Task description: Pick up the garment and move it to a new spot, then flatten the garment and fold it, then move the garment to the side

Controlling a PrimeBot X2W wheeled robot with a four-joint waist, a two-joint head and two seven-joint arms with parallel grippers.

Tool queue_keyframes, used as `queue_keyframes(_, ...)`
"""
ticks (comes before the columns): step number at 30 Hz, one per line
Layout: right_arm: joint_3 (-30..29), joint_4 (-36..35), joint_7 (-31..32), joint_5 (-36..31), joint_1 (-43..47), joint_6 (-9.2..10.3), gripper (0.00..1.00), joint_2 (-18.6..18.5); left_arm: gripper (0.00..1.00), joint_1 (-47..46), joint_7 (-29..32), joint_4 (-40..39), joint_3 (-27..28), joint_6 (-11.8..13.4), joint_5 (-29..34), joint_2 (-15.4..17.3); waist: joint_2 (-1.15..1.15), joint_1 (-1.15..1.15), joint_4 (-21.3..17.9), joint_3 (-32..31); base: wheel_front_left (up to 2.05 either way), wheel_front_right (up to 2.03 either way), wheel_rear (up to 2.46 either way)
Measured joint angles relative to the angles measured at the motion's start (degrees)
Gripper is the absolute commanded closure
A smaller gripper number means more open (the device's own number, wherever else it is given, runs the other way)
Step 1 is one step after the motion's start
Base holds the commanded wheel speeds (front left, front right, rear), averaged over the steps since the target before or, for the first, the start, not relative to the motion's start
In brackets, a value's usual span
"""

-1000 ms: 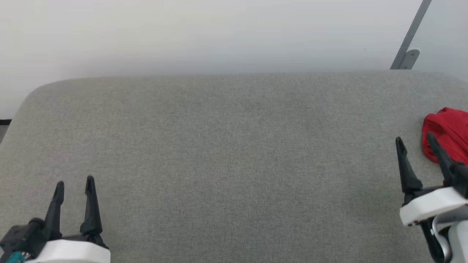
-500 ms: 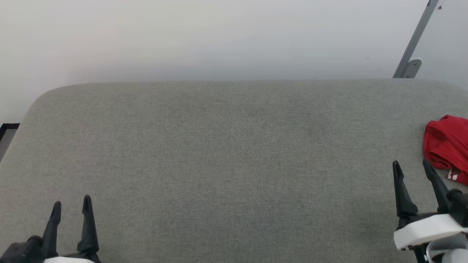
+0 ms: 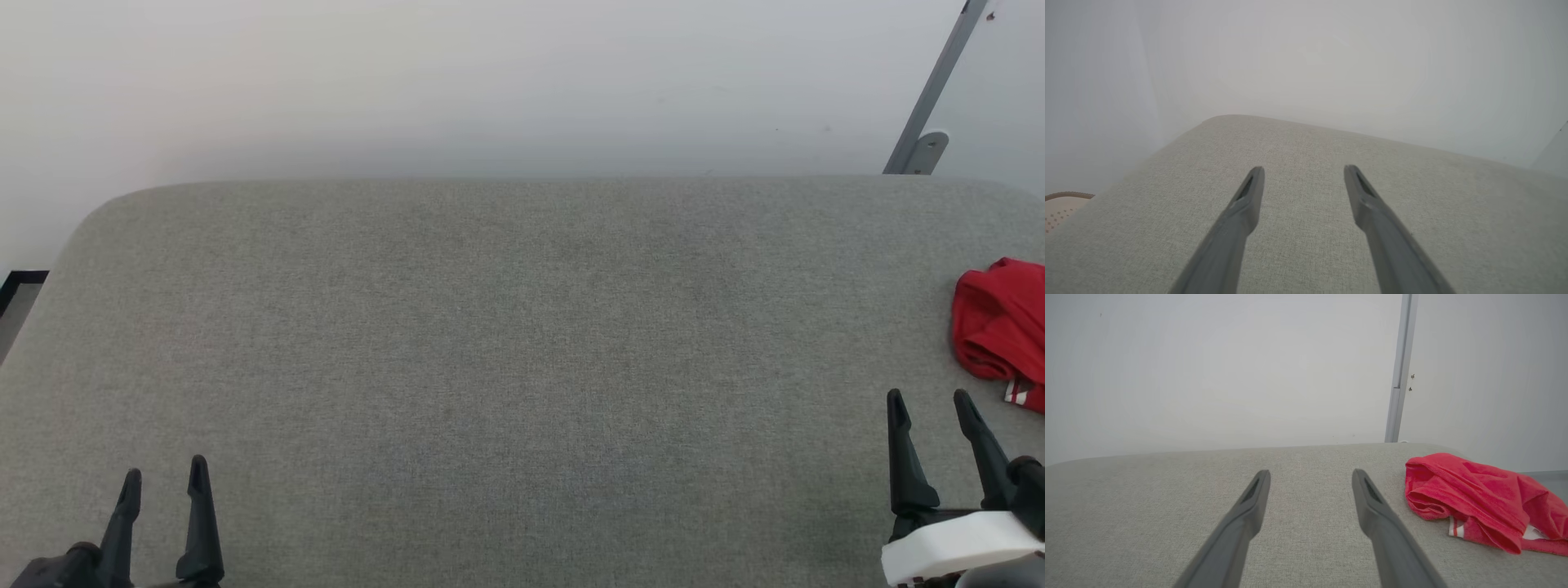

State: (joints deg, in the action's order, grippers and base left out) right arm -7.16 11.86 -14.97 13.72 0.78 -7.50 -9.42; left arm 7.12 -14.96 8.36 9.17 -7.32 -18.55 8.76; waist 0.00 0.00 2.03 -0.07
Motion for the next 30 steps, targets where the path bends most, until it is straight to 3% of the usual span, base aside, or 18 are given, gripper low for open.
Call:
queue_keyframes(24,-0.99,-0.87,0.0,0.51,2.05,0.0,0.0,2.09,0.0,0.27,0.0,-0.34,-0.43,0.0,0.03,-0.53,0.0,0.0,0.46,0.41,0.0,0.0,0.0)
queue_keyframes(25,-0.99,-0.78,0.0,0.52,2.14,0.0,1.0,2.15,1.0,0.31,0.0,-0.45,-0.13,0.0,0.04,-0.87,0.0,0.0,0.5,0.42,0.0,0.0,0.0)
queue_keyframes(30,-0.66,1.96,0.7,1.36,3.28,0.0,1.0,3.14,1.0,0.52,0.71,2.46,-0.54,0.01,-0.42,-2.58,0.0,0.0,0.48,0.42,0.0,0.0,0.0)
